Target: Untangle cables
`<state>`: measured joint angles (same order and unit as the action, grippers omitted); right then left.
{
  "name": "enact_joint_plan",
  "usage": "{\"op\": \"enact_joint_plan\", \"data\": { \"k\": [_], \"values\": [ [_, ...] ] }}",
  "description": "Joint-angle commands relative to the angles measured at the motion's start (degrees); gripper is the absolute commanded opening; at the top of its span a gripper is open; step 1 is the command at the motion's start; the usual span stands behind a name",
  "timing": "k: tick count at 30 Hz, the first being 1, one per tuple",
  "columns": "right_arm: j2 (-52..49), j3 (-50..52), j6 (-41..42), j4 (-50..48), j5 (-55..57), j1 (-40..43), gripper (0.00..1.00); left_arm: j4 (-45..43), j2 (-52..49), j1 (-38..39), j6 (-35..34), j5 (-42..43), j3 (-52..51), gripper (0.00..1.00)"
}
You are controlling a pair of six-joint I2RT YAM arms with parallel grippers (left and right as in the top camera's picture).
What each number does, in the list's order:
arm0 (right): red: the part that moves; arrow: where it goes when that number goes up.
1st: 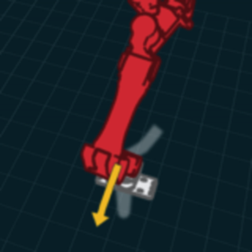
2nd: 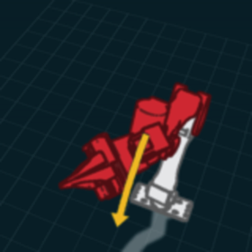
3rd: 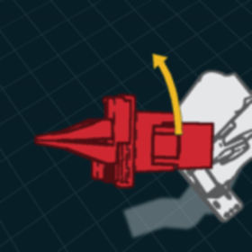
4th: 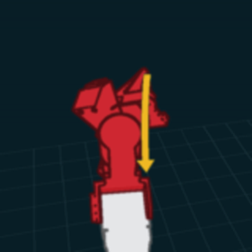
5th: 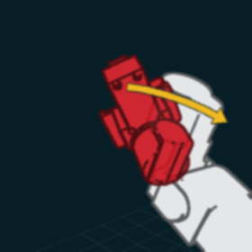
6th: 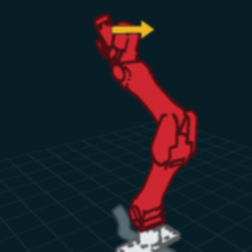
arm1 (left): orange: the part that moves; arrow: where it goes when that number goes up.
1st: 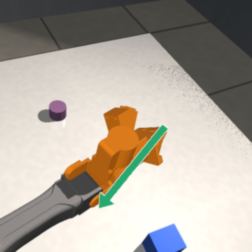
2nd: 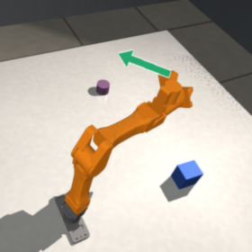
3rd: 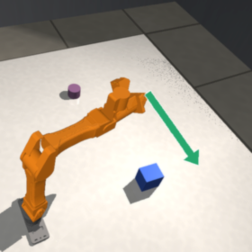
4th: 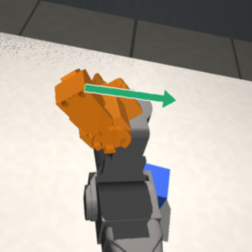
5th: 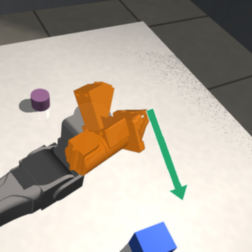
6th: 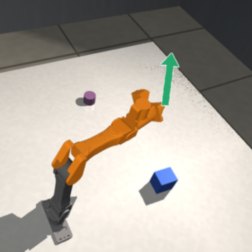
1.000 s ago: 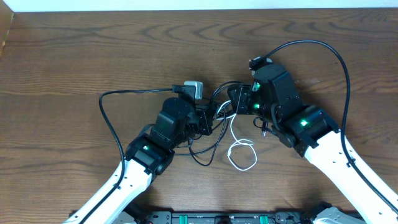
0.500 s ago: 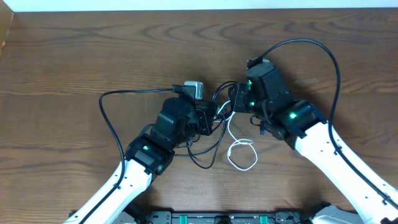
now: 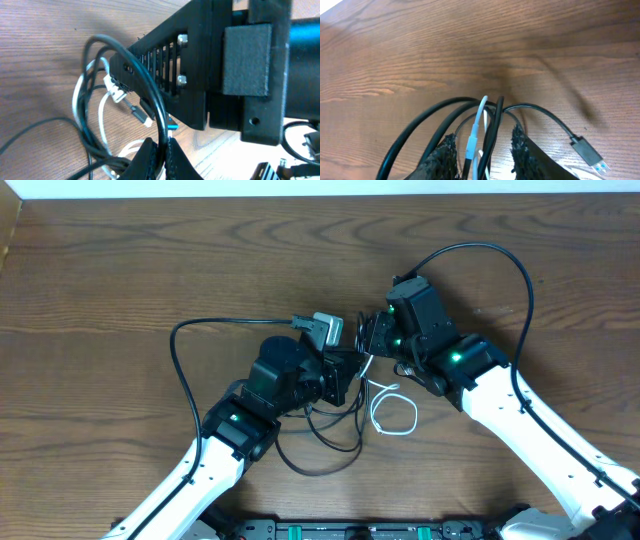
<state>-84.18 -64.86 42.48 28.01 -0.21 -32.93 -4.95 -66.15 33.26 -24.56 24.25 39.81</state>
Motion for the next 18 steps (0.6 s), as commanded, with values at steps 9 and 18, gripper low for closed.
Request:
{"op": "enact_joint_plan", "data": {
  "k": [9, 18],
  "values": [
    [-0.7, -0.2, -0.4, 3.1, -3.0, 0.3, 0.01, -0.7, 0.9, 0.1, 2.7, 2.1, 0.3, 0.07],
    [0.1, -0.2, -1.4, 15.8, 3.7, 8.2, 0.01, -0.7, 0.9, 0.0, 3.6, 2.0, 0.3, 0.08]
  ]
}}
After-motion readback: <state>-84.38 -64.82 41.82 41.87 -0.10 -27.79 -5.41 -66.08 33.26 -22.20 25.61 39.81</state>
